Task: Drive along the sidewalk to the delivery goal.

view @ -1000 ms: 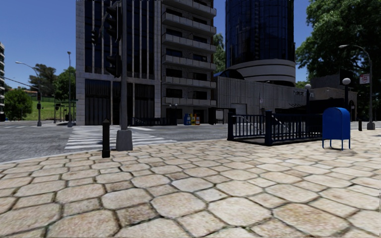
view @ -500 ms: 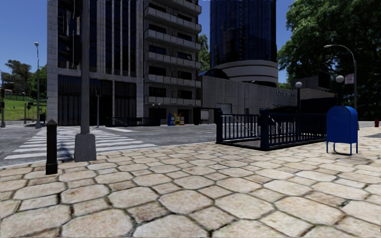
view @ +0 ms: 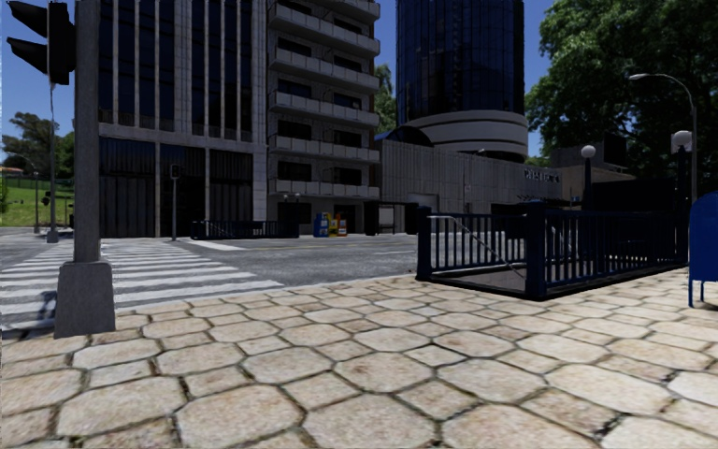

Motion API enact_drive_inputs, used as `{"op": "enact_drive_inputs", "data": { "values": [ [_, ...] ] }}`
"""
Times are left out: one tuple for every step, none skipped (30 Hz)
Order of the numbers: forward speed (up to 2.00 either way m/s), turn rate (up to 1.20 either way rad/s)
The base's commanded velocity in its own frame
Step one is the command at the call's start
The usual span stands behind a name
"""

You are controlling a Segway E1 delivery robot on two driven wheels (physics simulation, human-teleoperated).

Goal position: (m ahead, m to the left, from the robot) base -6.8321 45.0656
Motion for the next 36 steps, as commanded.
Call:
{"op": "enact_drive_inputs", "data": {
  "values": [
    [2.00, 0.34],
    [2.00, 0.36],
    [2.00, 0.36],
    [2.00, 0.40],
    [2.00, 0.44],
    [2.00, 0.48],
    [2.00, 0.54],
    [2.00, 0.54],
    [2.00, 0.59],
    [2.00, 0.66],
    [2.00, 0.69],
    [2.00, 0.70],
    [2.00, 0.70],
    [2.00, 0.70],
    [2.00, 0.70],
    [2.00, 0.70],
    [2.00, 0.70],
    [2.00, 0.70],
    [2.00, 0.70],
    [2.00, 0.70],
    [2.00, 0.70],
    [2.00, 0.70],
    [2.00, 0.70],
    [2.00, 0.70],
    [2.00, 0.68],
    [2.00, 0.58],
    [2.00, 0.41],
    [2.00, 0.00],
    [2.00, 0.00],
    [2.00, 0.00],
    [2.00, 0.00],
    [2.00, 0.00],
    [2.00, 0.00],
    [2.00, 0.00],
    [2.00, 0.00],
    [2.00, 0.02]
  ]
}}
